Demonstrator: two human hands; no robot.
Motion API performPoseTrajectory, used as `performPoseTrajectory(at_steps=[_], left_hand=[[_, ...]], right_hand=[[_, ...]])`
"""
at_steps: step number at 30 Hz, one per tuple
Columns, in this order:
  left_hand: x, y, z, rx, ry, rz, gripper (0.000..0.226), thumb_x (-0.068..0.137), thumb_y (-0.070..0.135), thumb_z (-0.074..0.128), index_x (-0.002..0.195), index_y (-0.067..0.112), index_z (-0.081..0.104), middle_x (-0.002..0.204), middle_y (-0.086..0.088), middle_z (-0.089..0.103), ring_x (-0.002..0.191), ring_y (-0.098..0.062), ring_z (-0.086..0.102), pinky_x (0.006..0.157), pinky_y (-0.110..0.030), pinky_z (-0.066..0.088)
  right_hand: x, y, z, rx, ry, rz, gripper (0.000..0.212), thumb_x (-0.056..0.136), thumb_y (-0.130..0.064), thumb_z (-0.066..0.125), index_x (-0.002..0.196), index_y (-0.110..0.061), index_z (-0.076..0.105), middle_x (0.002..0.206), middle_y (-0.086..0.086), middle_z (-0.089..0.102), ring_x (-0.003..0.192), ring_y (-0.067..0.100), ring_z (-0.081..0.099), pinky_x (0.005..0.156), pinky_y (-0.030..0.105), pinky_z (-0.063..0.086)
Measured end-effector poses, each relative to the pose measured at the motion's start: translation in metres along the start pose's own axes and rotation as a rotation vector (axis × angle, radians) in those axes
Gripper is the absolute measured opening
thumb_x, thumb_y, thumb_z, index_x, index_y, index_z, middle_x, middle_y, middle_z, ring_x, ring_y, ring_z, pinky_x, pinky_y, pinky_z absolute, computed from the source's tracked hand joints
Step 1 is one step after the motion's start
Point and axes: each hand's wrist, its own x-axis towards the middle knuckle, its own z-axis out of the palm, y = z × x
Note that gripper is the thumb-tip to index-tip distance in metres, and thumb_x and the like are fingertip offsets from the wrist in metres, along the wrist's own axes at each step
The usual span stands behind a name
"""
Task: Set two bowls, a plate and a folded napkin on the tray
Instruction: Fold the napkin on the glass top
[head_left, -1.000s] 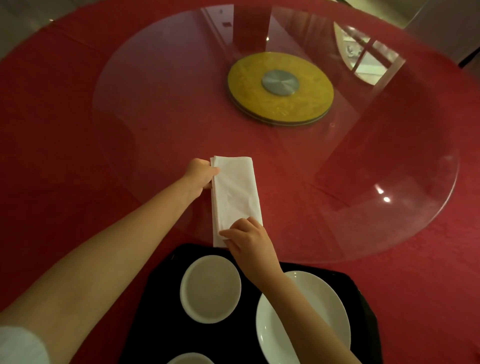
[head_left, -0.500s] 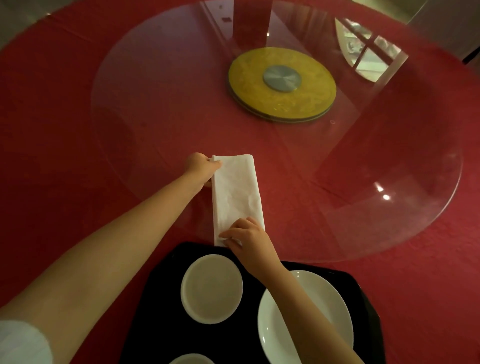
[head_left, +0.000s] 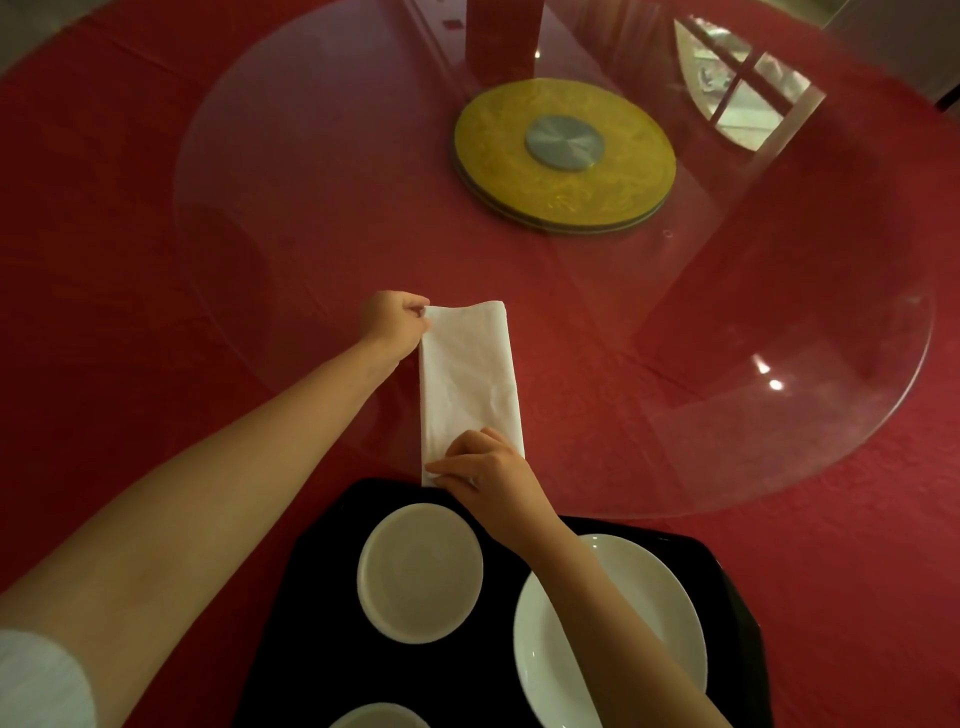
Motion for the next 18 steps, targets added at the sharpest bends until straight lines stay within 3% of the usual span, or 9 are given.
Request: performPoseTrajectory(at_steps=[3, 6, 11, 15, 18], left_hand=[[0.001, -0.002, -0.001, 0.05, 0.004, 0.038, 0.032, 0.081, 0.003, 0.058, 0.112, 0.008, 0.064, 0.11, -0.015, 0.068, 0.101, -0.027, 0.065, 0.089, -0.042, 0.054], [0.001, -0.002, -0.001, 0.128, 0.016, 0.077, 0.03, 0.083, 0.005, 0.057, 0.111, 0.01, 0.065, 0.109, -0.013, 0.069, 0.102, -0.024, 0.064, 0.09, -0.034, 0.052], [-0.005, -0.002, 0.001, 0.317, 0.069, 0.284, 0.026, 0.086, 0.006, 0.05, 0.106, 0.009, 0.067, 0.103, -0.012, 0.071, 0.096, -0.027, 0.064, 0.075, -0.027, 0.045], [-0.008, -0.008, 0.001, 0.339, 0.103, 0.393, 0.032, 0.086, 0.002, 0.052, 0.117, 0.005, 0.059, 0.108, -0.016, 0.065, 0.097, -0.029, 0.06, 0.086, -0.036, 0.048], [-0.011, -0.013, -0.006, 0.261, 0.244, 0.333, 0.033, 0.087, 0.001, 0.051, 0.119, 0.007, 0.056, 0.116, -0.016, 0.057, 0.097, -0.027, 0.057, 0.086, -0.028, 0.043]], right_hand=[[0.001, 0.001, 0.002, 0.01, -0.011, -0.001, 0.019, 0.088, -0.02, 0.061, 0.102, -0.017, 0.074, 0.094, 0.003, 0.066, 0.089, 0.019, 0.054, 0.077, 0.031, 0.049], [0.001, 0.003, 0.002, 0.029, -0.038, 0.002, 0.02, 0.09, -0.022, 0.059, 0.102, -0.017, 0.073, 0.095, 0.003, 0.066, 0.09, 0.02, 0.054, 0.08, 0.035, 0.048], [0.001, 0.006, 0.001, 0.064, -0.069, 0.0, 0.021, 0.092, -0.023, 0.056, 0.104, -0.017, 0.072, 0.097, 0.004, 0.065, 0.091, 0.02, 0.055, 0.081, 0.032, 0.048], [0.002, 0.009, 0.002, 0.072, -0.088, -0.003, 0.022, 0.092, -0.022, 0.056, 0.106, -0.016, 0.071, 0.1, 0.004, 0.064, 0.092, 0.019, 0.054, 0.084, 0.03, 0.047], [0.001, 0.011, 0.002, 0.074, -0.087, -0.009, 0.022, 0.092, -0.023, 0.056, 0.107, -0.017, 0.071, 0.099, 0.005, 0.064, 0.093, 0.02, 0.054, 0.084, 0.032, 0.047]])
